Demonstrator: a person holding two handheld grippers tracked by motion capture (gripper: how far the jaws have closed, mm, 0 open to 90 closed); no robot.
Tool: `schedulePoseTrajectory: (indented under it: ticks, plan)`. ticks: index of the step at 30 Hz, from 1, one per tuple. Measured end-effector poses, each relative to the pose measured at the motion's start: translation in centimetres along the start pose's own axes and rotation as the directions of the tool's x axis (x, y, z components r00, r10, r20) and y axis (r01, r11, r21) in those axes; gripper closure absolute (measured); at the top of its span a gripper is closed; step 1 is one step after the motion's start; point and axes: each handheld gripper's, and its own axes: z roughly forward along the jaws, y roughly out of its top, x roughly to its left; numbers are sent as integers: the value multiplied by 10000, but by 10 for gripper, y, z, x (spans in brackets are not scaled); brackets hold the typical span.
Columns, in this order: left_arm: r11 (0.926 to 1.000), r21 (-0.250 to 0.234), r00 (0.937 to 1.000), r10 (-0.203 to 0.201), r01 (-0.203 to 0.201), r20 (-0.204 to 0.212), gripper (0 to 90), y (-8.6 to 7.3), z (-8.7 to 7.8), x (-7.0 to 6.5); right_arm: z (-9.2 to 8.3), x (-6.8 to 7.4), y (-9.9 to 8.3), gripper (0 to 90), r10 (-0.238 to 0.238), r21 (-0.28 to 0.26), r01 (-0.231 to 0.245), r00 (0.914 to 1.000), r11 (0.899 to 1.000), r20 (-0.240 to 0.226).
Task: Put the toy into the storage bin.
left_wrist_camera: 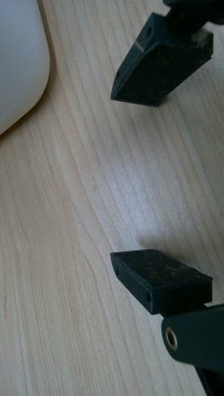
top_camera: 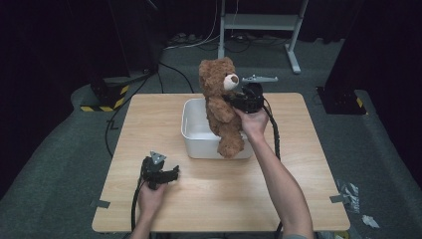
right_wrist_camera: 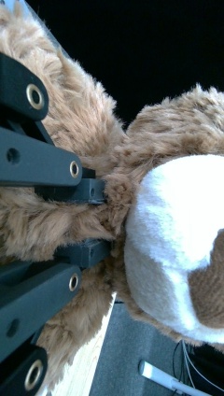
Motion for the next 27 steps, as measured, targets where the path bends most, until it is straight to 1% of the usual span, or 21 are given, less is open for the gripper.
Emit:
schedulePoseTrajectory:
  ticks: [4,9,17,27]
  plan:
    - [10000,1,10000,3,-3,1,188,0,0,0,2,-1,-2,764,11,89,-11,10000,10000,5]
    - [10000,2,10000,4,-4,3,188,0,0,0,3,0,-2,759,-184,141,184,9998,9997,45]
    - [10000,2,10000,1,-1,3,188,0,0,0,6,-2,-7,759,-35,243,34,10000,9997,44]
    - [10000,2,10000,1,-1,-1,188,0,0,0,7,-5,-13,757,-67,385,63,9999,9992,107]
